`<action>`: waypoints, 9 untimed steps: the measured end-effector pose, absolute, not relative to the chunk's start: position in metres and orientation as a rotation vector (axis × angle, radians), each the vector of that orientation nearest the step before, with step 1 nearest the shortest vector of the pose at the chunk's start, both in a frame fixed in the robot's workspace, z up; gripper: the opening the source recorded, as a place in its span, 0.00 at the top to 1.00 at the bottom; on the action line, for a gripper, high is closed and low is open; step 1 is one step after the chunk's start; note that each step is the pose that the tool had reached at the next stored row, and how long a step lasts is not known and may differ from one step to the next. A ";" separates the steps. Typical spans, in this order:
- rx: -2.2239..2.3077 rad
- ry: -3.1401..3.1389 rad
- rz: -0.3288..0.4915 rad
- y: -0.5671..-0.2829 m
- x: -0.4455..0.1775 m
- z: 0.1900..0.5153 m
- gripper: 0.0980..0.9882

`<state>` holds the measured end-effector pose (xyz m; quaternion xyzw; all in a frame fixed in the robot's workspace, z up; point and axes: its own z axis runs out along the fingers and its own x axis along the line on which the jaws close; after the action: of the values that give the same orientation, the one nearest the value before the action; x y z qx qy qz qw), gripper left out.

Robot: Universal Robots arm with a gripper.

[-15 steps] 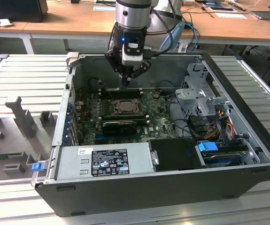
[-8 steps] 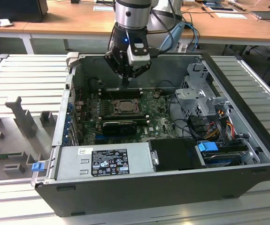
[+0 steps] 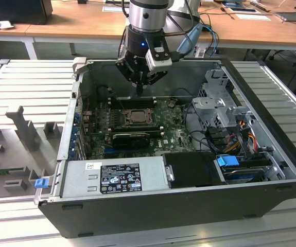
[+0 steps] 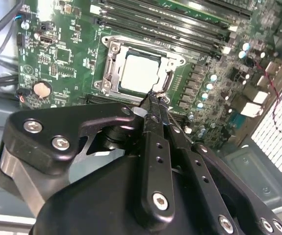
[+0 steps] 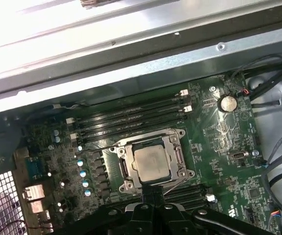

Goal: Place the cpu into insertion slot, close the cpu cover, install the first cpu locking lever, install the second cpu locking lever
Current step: 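Install the first cpu locking lever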

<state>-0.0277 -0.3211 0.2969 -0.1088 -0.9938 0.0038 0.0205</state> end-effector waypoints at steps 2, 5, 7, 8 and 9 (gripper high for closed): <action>-0.274 -3.089 0.013 -0.321 -0.028 0.297 0.99; -0.200 -3.094 0.015 -0.321 -0.028 0.297 0.99; -0.156 -3.097 0.016 -0.321 -0.028 0.297 0.99; -0.129 -3.099 0.016 -0.321 -0.028 0.297 0.99; -0.101 -3.100 0.017 -0.321 -0.028 0.297 0.99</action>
<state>-0.0276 -0.3211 0.2966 -0.0327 -0.9992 0.0053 0.0201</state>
